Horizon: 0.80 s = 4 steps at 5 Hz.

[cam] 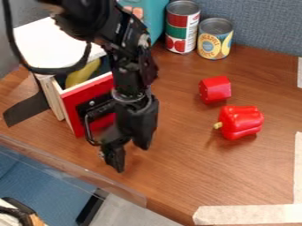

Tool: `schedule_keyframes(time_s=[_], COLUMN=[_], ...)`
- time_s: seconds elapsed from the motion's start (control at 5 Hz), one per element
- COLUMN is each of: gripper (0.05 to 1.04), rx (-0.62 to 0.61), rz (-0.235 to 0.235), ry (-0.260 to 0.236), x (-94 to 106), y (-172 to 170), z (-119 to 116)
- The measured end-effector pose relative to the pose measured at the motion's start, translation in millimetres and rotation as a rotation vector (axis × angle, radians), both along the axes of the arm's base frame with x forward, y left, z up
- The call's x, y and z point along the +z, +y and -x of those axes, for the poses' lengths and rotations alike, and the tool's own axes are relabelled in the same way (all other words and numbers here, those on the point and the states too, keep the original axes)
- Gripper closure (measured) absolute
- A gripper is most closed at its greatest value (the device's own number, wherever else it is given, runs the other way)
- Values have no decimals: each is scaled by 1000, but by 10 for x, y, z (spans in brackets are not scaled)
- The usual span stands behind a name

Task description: Close the drawer

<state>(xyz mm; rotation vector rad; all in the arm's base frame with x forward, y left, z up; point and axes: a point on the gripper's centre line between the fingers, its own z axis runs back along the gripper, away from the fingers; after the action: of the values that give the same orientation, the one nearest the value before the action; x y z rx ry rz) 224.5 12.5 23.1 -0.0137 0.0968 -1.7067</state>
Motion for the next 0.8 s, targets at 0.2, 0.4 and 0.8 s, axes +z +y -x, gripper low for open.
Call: schedule_keyframes(time_s=[0.2, 0.4, 0.8], gripper=[83, 83, 83], rx=[28, 52, 137], rz=[-43, -47, -44], ry=[-3, -11, -6], x=[15, 55, 133], y=[58, 118, 389], z=[-17, -68, -170])
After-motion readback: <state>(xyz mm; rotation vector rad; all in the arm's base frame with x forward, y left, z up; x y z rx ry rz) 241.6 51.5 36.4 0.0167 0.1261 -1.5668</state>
